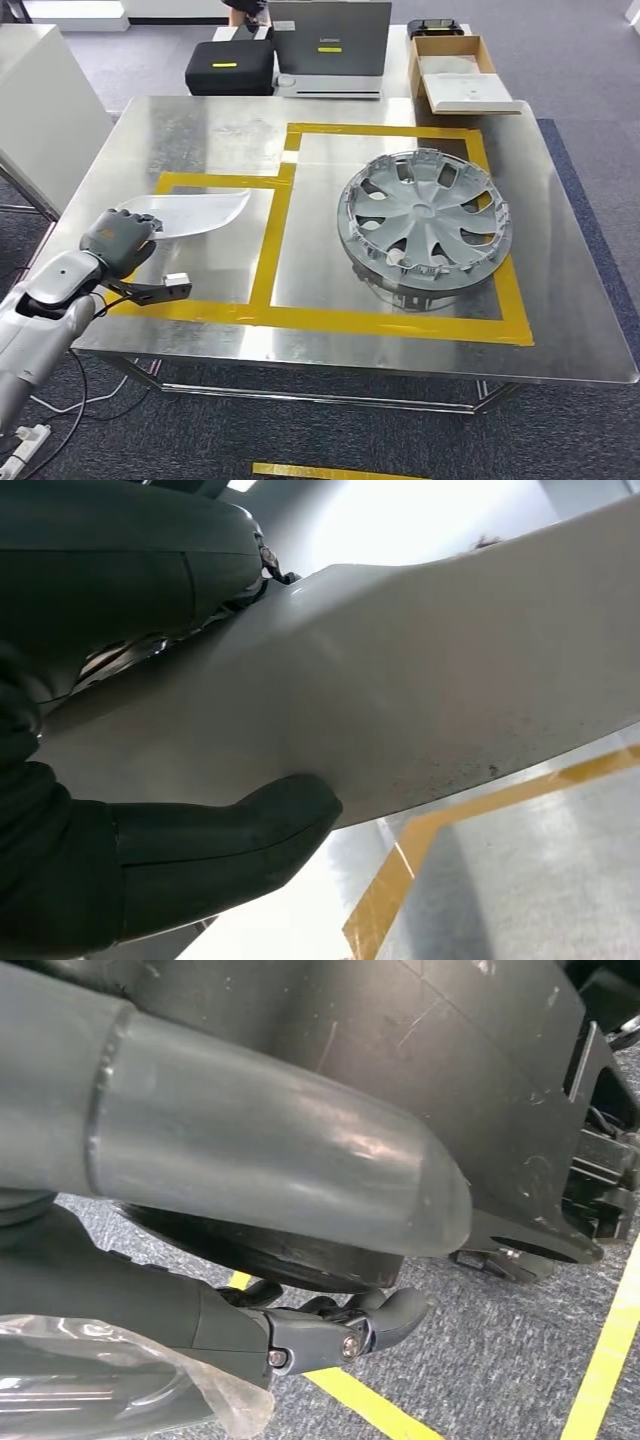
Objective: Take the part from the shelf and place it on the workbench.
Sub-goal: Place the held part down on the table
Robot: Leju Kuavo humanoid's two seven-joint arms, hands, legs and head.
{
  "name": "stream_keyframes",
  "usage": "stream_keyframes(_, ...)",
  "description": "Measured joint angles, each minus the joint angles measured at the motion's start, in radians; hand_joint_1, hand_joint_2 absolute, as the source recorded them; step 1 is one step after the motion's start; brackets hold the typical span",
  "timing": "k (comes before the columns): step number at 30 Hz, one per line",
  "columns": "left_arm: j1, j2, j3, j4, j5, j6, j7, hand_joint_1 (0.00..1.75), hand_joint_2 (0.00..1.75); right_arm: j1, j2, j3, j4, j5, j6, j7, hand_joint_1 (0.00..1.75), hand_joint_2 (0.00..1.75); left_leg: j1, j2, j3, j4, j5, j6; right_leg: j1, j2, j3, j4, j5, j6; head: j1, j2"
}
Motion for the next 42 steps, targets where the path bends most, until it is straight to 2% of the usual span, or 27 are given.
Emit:
stream_keyframes(1,-0.001,0.008,-0.012,0.000,-0.009,0.005,0.000,1.31,1.75,0.000,0.000,0.000,0.000,0.000,0.000,0.000,0.00,0.00,0.000,0.000,0.005,-0.017,0.022,0.001,0.000,0.001,0.001,0.000,-0.001,0.000,0.000,0.000)
stream_keyframes(3,-0.007,0.023,-0.030,-0.001,-0.022,0.016,-0.001,0.44,1.75,0.000,0.000,0.001,0.000,0.001,0.001,-0.002,0.00,0.00,0.000,0.000,0.056,-0.137,0.094,0.005,0.000,0.002,0.005,0.002,-0.004,0.002,0.000,0.000)
stream_keyframes(4,-0.011,0.028,-0.036,-0.001,-0.025,0.020,0.000,0.00,1.75,0.000,0.000,0.002,0.000,0.001,0.001,-0.002,0.00,0.00,-0.001,0.001,0.085,-0.200,0.119,0.007,0.002,0.002,0.006,0.003,-0.006,0.005,0.000,0.000)
stream_keyframes(6,-0.019,0.036,-0.047,-0.002,-0.031,0.025,0.000,0.00,1.75,0.000,0.000,0.003,0.000,0.002,0.001,-0.004,0.00,0.00,-0.004,0.000,0.113,-0.268,0.135,0.014,0.006,0.002,0.002,0.006,-0.008,0.012,0.001,0.000)
stream_keyframes(8,-0.020,0.042,-0.055,-0.002,-0.034,0.033,0.003,0.00,1.75,0.000,0.000,0.005,0.000,0.004,0.001,-0.006,0.00,0.00,-0.006,-0.001,0.113,-0.275,0.133,0.026,0.007,0.001,-0.001,0.006,-0.007,0.022,0.001,0.000)
stream_keyframes(10,-0.020,0.046,-0.059,-0.004,-0.040,0.051,0.009,0.00,1.75,0.000,0.000,0.007,0.000,0.004,0.000,-0.007,0.00,0.00,-0.003,0.000,0.115,-0.280,0.137,0.038,0.005,-0.001,-0.012,0.024,-0.023,0.033,0.002,0.000)
stream_keyframes(11,-0.021,0.047,-0.062,-0.005,-0.046,0.063,0.013,0.00,1.75,-0.001,0.000,0.008,0.000,0.005,-0.001,-0.006,0.00,0.00,-0.001,0.000,0.115,-0.283,0.139,0.044,0.005,-0.002,-0.029,0.058,-0.044,0.037,0.004,0.000)
stream_keyframes(13,-0.021,0.048,-0.066,-0.006,-0.056,0.076,0.018,0.00,1.75,-0.001,0.000,0.009,0.000,0.006,-0.002,-0.002,0.00,0.00,-0.001,0.001,0.115,-0.284,0.139,0.051,0.004,-0.003,-0.089,0.185,-0.105,0.042,0.007,0.000)
stream_keyframes(14,-0.020,0.048,-0.068,-0.006,-0.059,0.077,0.019,0.00,1.31,0.000,0.000,0.009,0.000,0.007,-0.002,-0.001,0.00,0.00,-0.002,0.001,0.114,-0.283,0.139,0.052,0.003,-0.003,-0.120,0.251,-0.129,0.043,0.007,0.000)
stream_keyframes(15,-0.019,0.049,-0.070,-0.006,-0.061,0.077,0.019,0.00,0.87,0.000,-0.001,0.010,0.000,0.007,-0.002,-0.001,0.00,0.00,-0.003,0.001,0.114,-0.283,0.139,0.052,0.003,-0.003,-0.141,0.292,-0.138,0.044,0.007,0.000)
stream_keyframes(16,-0.018,0.049,-0.073,-0.006,-0.063,0.077,0.019,0.00,0.44,0.000,-0.001,0.010,0.000,0.007,-0.002,0.000,0.00,0.00,-0.003,0.001,0.115,-0.283,0.139,0.053,0.004,-0.003,-0.142,0.294,-0.127,0.043,0.007,0.000)
stream_keyframes(17,-0.017,0.049,-0.075,-0.006,-0.065,0.079,0.019,0.00,0.00,0.000,-0.001,0.011,0.000,0.007,-0.002,0.001,0.00,0.00,-0.003,0.000,0.116,-0.283,0.139,0.053,0.004,-0.003,-0.124,0.257,-0.100,0.040,0.007,0.000)
stream_keyframes(19,-0.017,0.049,-0.078,-0.006,-0.069,0.104,0.018,0.00,0.00,-0.001,-0.002,0.014,0.000,0.007,-0.002,0.006,0.00,0.00,-0.005,-0.001,0.117,-0.282,0.138,0.051,0.005,-0.003,-0.051,0.112,-0.035,0.032,0.007,0.000)
stream_keyframes(21,-0.015,0.049,-0.078,-0.009,-0.074,0.151,0.016,0.00,0.00,-0.002,-0.002,0.016,0.000,0.008,-0.002,0.011,0.00,0.00,-0.008,-0.001,0.116,-0.281,0.139,0.044,0.007,-0.002,0.002,0.015,-0.010,0.026,0.006,0.000)
stream_keyframes(24,-0.005,0.048,-0.078,-0.016,-0.079,0.183,0.014,0.00,0.00,0.000,-0.002,0.016,0.000,0.007,-0.003,0.014,0.00,0.00,-0.005,-0.001,0.115,-0.283,0.141,0.028,0.008,0.000,0.011,-0.003,-0.007,0.016,0.006,0.000)
stream_keyframes(26,-0.002,0.048,-0.078,-0.019,-0.080,0.186,0.014,0.00,0.00,0.000,-0.002,0.016,0.000,0.007,-0.003,0.014,0.00,0.00,-0.003,-0.001,0.102,-0.251,0.118,0.016,0.004,-0.001,0.015,-0.010,-0.001,0.006,0.004,0.000)
stream_keyframes(27,-0.001,0.049,-0.078,-0.020,-0.080,0.187,0.014,0.00,0.00,-0.001,-0.002,0.016,0.000,0.008,-0.003,0.014,0.00,0.00,-0.001,0.000,0.083,-0.206,0.091,0.011,0.002,-0.003,0.017,-0.013,0.000,0.002,0.003,0.000)
stream_keyframes(29,0.004,0.049,-0.078,-0.020,-0.082,0.190,0.014,0.00,0.00,0.000,-0.002,0.017,0.000,0.008,-0.003,0.014,0.00,0.00,0.000,0.000,0.024,-0.071,0.027,0.003,0.003,-0.004,0.017,-0.013,-0.001,-0.001,0.002,0.000)
stream_keyframes(30,0.009,0.049,-0.078,-0.021,-0.085,0.195,0.014,0.00,0.00,0.000,-0.002,0.017,0.000,0.008,-0.003,0.014,0.00,0.00,0.001,0.000,0.001,-0.019,0.009,0.000,0.003,-0.004,0.017,-0.012,-0.001,-0.002,0.002,0.000)
stream_keyframes(31,0.014,0.049,-0.078,-0.023,-0.090,0.202,0.014,0.00,0.00,0.001,-0.002,0.017,0.000,0.008,-0.003,0.014,0.00,0.00,0.002,0.000,-0.007,0.001,0.010,-0.001,0.003,-0.004,0.017,-0.012,-0.001,-0.002,0.002,0.000)
stream_keyframes(32,0.018,0.048,-0.078,-0.028,-0.097,0.214,0.013,0.00,0.00,0.001,-0.002,0.017,0.000,0.008,-0.004,0.014,0.00,0.00,0.003,0.000,0.003,-0.018,0.030,-0.001,0.003,-0.004,0.017,-0.010,-0.001,-0.001,0.002,0.000)
stream_keyframes(34,0.022,0.046,-0.077,-0.047,-0.110,0.245,0.010,0.00,0.00,0.000,-0.002,0.017,0.000,0.007,-0.005,0.015,0.00,0.00,0.005,0.000,0.067,-0.147,0.098,0.000,0.003,-0.004,0.017,-0.005,-0.002,0.002,0.002,0.000)
stream_keyframes(36,0.031,0.038,-0.075,-0.082,-0.113,0.284,0.006,0.00,0.00,-0.001,-0.002,0.017,0.000,0.006,-0.010,0.018,0.00,0.00,0.003,-0.001,0.117,-0.255,0.133,0.006,0.006,-0.004,0.012,0.003,-0.003,0.009,0.002,0.000)
stream_keyframes(39,0.083,0.012,-0.070,-0.174,-0.100,0.349,-0.008,0.00,0.00,0.000,-0.002,0.017,0.000,0.000,-0.019,0.027,0.00,0.00,-0.002,-0.001,0.121,-0.273,0.135,0.022,0.006,-0.002,0.004,0.007,-0.001,0.023,0.003,0.000)
stream_keyframes(40,0.108,-0.001,-0.068,-0.217,-0.094,0.375,-0.012,0.00,0.00,0.000,-0.002,0.017,0.000,-0.003,-0.024,0.031,0.00,0.00,-0.002,0.000,0.119,-0.275,0.139,0.030,0.004,-0.002,-0.001,0.011,-0.009,0.029,0.003,0.000)
stream_keyframes(41,0.136,-0.016,-0.066,-0.266,-0.085,0.405,-0.014,0.00,0.00,0.000,-0.001,0.017,0.000,-0.007,-0.031,0.035,0.00,0.00,-0.001,0.002,0.117,-0.278,0.143,0.038,0.003,-0.003,-0.009,0.029,-0.029,0.034,0.004,0.000)
stream_keyframes(42,0.167,-0.031,-0.063,-0.317,-0.075,0.437,-0.016,0.00,0.00,0.000,0.001,0.017,0.000,-0.010,-0.039,0.040,0.00,0.00,0.001,0.004,0.113,-0.281,0.147,0.046,0.003,-0.003,-0.025,0.066,-0.062,0.039,0.005,0.000)
